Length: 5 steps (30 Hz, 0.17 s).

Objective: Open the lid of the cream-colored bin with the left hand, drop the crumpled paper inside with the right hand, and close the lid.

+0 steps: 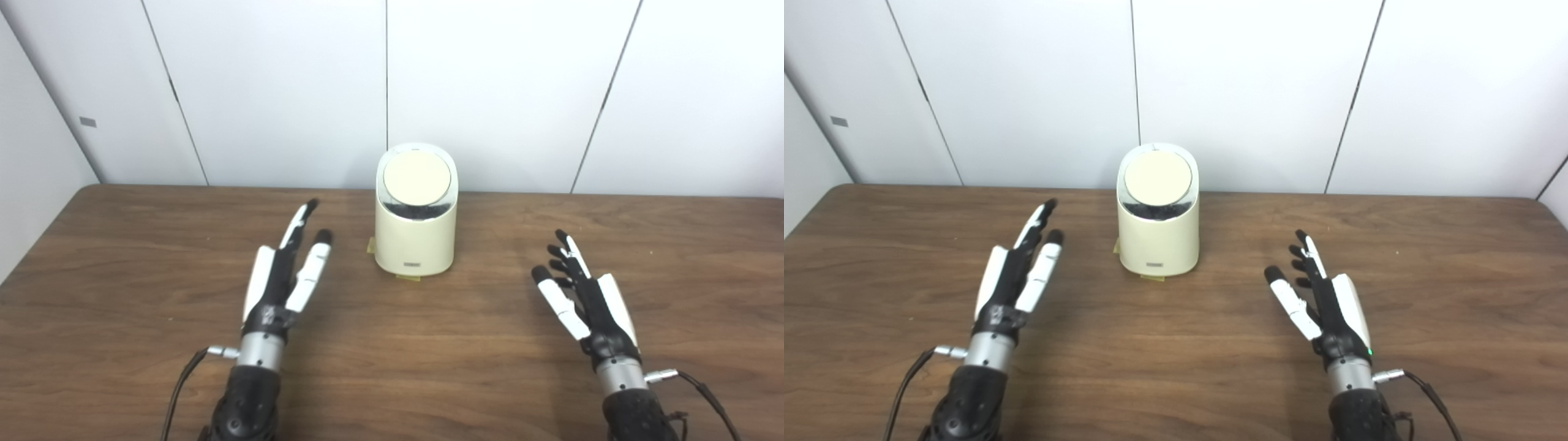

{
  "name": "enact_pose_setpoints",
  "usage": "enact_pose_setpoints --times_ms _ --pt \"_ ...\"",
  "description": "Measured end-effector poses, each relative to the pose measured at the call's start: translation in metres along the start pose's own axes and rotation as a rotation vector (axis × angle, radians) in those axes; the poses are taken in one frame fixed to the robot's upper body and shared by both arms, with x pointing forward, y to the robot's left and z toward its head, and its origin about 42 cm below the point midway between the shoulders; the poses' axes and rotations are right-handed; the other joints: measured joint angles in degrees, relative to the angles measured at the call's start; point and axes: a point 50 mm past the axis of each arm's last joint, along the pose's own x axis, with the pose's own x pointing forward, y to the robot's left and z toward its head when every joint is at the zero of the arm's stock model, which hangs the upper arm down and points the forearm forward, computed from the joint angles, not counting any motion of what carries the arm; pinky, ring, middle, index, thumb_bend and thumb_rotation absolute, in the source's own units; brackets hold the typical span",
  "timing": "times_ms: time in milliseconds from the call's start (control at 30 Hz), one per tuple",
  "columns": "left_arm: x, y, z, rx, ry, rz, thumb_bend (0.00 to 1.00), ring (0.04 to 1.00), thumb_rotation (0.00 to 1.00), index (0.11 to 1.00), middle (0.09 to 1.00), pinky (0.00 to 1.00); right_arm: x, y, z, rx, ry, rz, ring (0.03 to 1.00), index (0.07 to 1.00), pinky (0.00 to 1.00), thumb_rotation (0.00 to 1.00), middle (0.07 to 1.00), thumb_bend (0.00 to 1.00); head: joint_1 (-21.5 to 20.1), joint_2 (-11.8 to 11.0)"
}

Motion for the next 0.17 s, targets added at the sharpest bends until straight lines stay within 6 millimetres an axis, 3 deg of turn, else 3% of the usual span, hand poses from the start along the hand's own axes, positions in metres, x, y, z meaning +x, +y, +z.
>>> enact_pose_setpoints --times_ms 167 --pt "-0.02 0.001 -0.016 -0.12 0.066 -0.011 0.52 1.0 0.98 1.0 1.0 1.0 0.002 -0.002 0.005 0.177 0.027 -0.015 0.925 0.962 0.82 1.0 0.941 0.48 -0.27 0.44"
